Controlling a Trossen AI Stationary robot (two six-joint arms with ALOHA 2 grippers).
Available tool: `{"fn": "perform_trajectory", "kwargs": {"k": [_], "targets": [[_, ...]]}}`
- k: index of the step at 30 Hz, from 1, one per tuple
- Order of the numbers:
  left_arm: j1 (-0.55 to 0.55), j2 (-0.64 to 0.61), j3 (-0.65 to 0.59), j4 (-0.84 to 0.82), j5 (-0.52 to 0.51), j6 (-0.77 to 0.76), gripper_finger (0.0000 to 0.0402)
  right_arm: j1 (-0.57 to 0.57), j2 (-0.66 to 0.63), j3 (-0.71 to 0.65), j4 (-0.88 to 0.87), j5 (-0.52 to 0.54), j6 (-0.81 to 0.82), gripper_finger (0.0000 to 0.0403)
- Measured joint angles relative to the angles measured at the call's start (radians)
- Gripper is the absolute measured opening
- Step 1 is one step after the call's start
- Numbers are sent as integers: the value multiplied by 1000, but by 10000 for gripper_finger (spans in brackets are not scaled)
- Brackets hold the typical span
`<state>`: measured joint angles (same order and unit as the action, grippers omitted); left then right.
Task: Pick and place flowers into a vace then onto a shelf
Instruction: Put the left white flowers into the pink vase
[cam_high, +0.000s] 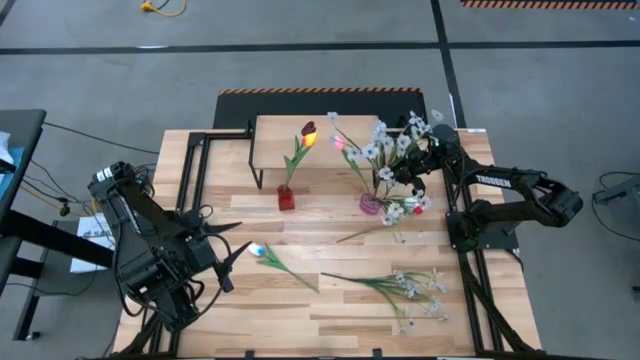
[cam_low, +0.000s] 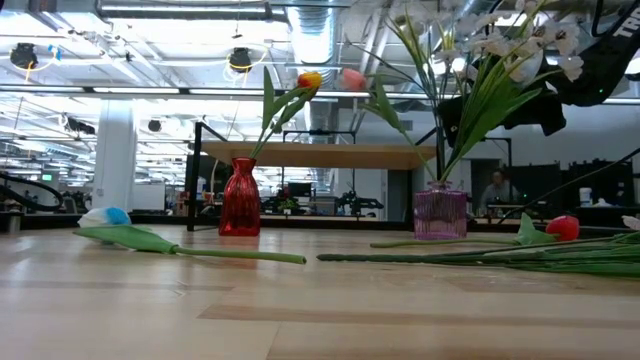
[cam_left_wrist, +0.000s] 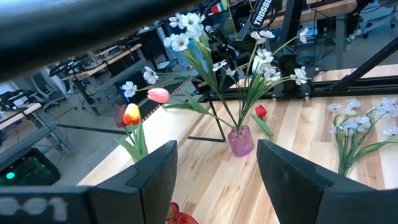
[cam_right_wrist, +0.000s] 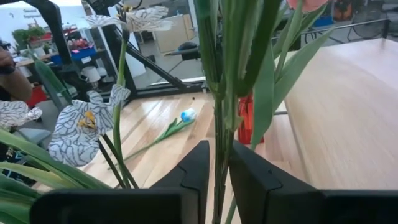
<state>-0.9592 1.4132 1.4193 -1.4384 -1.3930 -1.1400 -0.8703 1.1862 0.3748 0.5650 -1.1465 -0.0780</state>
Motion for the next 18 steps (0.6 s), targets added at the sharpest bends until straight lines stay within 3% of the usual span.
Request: {"fn": "perform_trajectory", "kwargs": {"k": [18], "targets": [[0,0,0,0,0,0,212,0,0,0,-41,0,-6,136]]}}
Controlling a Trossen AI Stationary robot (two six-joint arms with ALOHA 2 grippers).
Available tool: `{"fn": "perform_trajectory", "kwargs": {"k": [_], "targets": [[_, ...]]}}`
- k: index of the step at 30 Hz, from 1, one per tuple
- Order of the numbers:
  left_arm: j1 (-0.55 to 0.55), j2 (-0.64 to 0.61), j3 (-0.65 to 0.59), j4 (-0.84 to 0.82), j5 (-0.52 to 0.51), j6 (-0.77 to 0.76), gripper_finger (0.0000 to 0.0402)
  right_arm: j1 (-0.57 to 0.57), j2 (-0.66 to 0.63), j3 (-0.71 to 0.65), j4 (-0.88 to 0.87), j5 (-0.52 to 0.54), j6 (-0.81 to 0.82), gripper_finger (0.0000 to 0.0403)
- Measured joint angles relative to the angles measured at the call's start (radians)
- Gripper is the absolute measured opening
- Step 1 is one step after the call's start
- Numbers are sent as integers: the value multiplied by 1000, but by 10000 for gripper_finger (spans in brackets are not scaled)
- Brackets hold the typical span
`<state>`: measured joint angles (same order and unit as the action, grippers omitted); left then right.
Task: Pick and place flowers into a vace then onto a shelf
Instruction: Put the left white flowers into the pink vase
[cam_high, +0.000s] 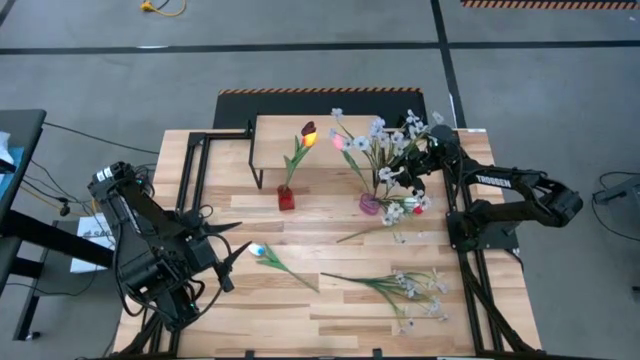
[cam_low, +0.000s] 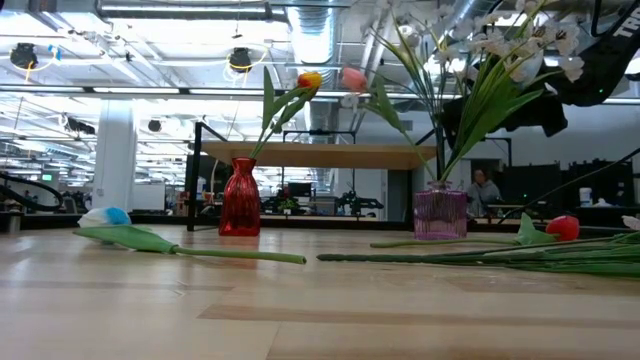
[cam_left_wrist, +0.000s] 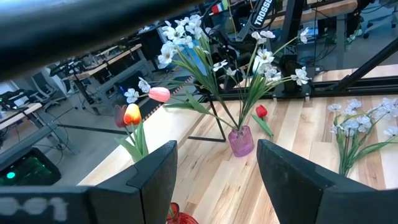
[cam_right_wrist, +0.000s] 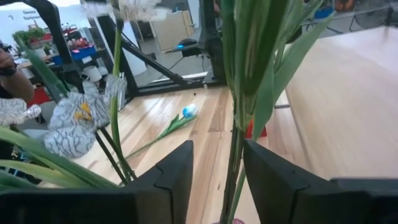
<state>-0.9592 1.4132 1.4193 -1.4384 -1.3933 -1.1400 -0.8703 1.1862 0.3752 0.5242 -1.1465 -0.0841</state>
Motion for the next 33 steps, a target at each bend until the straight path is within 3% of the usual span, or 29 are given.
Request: {"fn": "perform_trajectory", "kwargs": {"k": [9,33], "targets": [[0,0,0,0,0,0,212,0,0,1,-99,22,-57,115],[0,0,0,21,10,19,212,-2,-1,13,-65,79,-55,108]]}}
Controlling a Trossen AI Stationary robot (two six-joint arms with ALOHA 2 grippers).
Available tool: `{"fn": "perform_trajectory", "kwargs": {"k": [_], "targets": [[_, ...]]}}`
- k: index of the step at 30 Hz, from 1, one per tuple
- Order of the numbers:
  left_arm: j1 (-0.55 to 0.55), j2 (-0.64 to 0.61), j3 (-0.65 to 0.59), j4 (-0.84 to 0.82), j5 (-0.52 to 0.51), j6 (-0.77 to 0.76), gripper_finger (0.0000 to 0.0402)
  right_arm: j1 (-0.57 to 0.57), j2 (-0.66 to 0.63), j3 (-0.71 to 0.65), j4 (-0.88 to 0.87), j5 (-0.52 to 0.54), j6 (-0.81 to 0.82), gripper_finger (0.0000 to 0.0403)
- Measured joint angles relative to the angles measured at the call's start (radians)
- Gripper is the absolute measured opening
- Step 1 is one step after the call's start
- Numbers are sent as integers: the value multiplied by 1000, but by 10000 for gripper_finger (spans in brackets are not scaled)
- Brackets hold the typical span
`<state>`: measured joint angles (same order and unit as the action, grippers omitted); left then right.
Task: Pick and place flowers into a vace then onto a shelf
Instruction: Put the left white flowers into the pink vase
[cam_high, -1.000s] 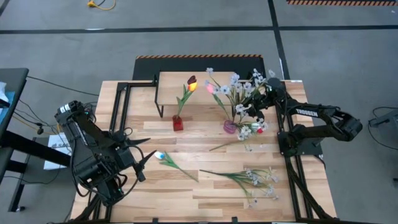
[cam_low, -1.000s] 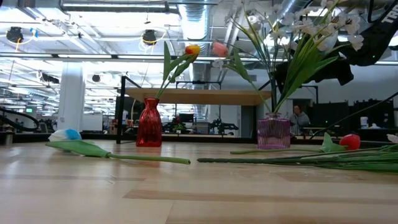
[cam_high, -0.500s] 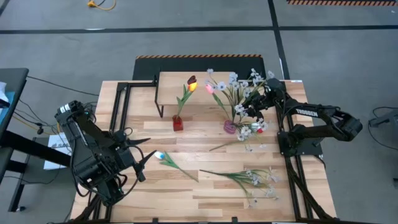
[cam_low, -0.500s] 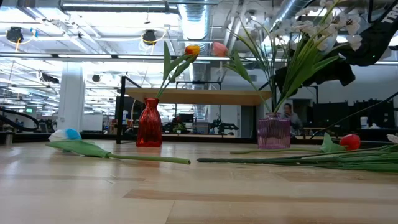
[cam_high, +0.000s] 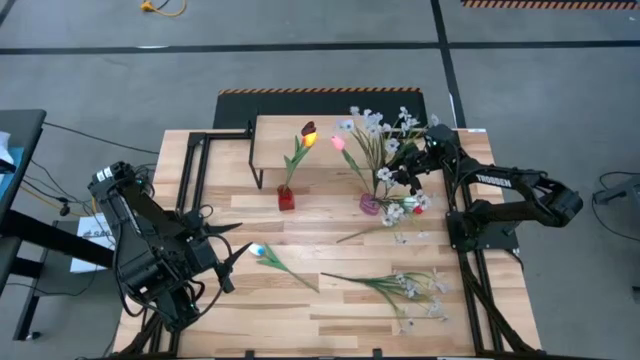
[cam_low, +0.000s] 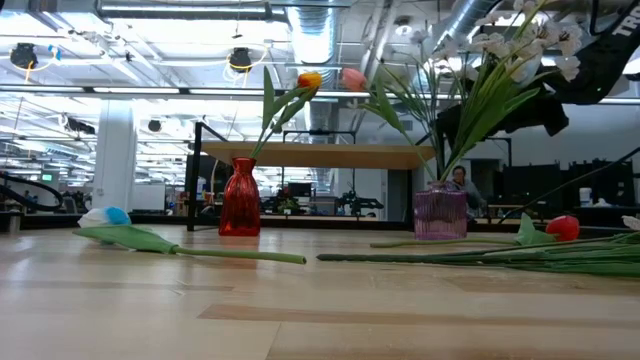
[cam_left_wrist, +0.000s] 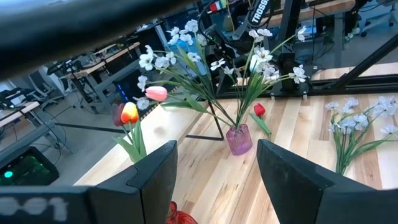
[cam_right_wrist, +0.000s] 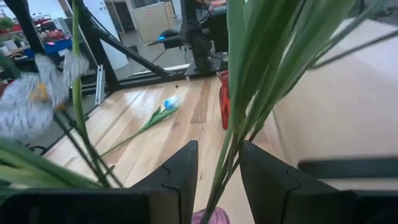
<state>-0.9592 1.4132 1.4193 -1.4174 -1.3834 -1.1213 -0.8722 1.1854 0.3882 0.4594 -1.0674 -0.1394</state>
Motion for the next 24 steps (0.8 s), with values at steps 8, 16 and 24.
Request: {"fn": "perform_trajectory", "kwargs": {"k": [8,16,24], "targets": [[0,0,0,0,0,0,212,2,0,13,-13,4,-15,47],[0,0,0,0,-1,0,212,2,0,13,-85,26,-62,9],[0,0,0,-1,-2,0,212,2,-1,13,-152,24,-82,3]]}}
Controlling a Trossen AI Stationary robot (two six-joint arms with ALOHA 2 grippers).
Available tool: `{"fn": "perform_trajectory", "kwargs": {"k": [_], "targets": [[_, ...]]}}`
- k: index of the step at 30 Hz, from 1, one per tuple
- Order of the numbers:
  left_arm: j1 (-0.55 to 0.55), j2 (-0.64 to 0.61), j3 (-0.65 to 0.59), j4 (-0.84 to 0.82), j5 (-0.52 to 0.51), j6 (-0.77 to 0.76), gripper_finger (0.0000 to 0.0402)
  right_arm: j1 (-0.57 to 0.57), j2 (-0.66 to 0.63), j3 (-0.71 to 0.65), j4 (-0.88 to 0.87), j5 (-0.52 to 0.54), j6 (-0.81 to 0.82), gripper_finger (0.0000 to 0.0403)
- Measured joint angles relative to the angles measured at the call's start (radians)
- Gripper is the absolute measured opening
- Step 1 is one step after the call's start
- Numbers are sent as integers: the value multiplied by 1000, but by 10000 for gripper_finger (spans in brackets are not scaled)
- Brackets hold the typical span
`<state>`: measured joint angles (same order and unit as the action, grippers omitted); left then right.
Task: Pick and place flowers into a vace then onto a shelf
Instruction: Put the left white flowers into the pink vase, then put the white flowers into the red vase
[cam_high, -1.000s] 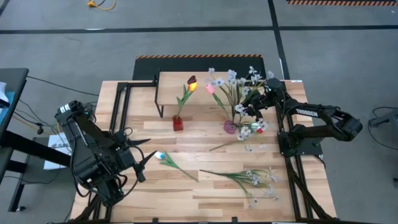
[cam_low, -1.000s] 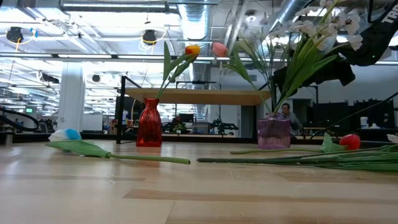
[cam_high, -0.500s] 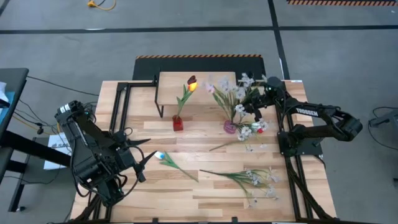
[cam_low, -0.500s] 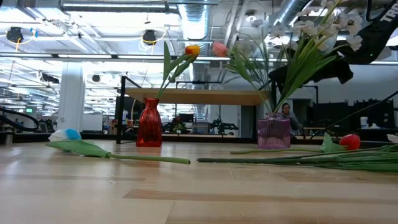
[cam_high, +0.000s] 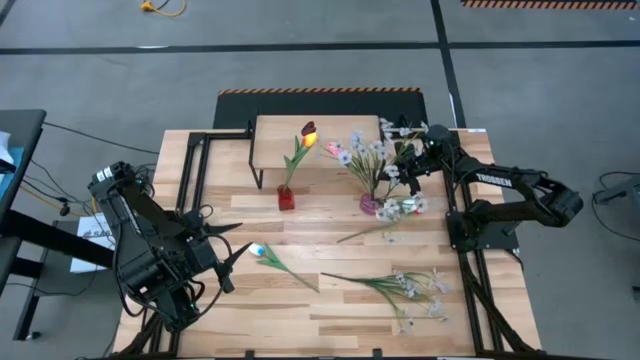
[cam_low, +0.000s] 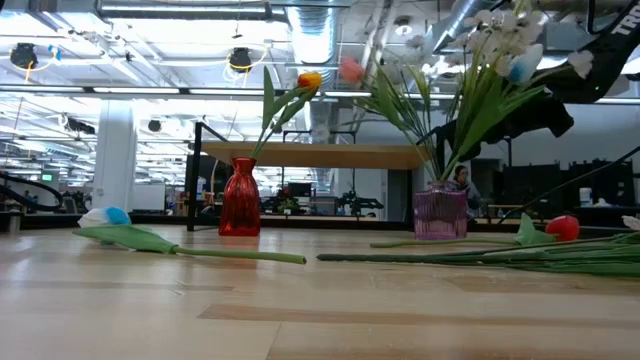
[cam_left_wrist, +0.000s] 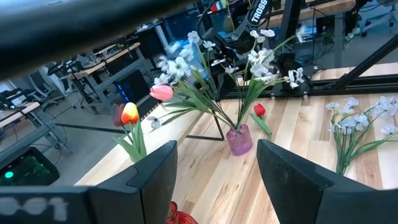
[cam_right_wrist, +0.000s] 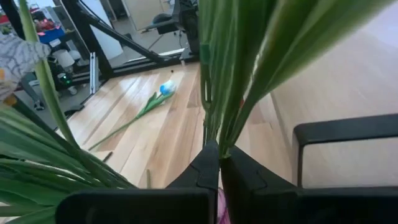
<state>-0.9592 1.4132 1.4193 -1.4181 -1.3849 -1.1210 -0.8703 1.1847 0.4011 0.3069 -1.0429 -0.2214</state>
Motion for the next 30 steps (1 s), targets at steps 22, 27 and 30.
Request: {"fn": "perform_trajectory", "kwargs": {"k": [22,27,30], "targets": [[0,0,0,1,8,0,212,5,0,0,73,-3,108,90],[0,0,0,3,12,0,212,-14,-14,0,64,-6,108,118],[0,0,0,3,12,0,212,-22,-32,0,49,-6,108,127]]}}
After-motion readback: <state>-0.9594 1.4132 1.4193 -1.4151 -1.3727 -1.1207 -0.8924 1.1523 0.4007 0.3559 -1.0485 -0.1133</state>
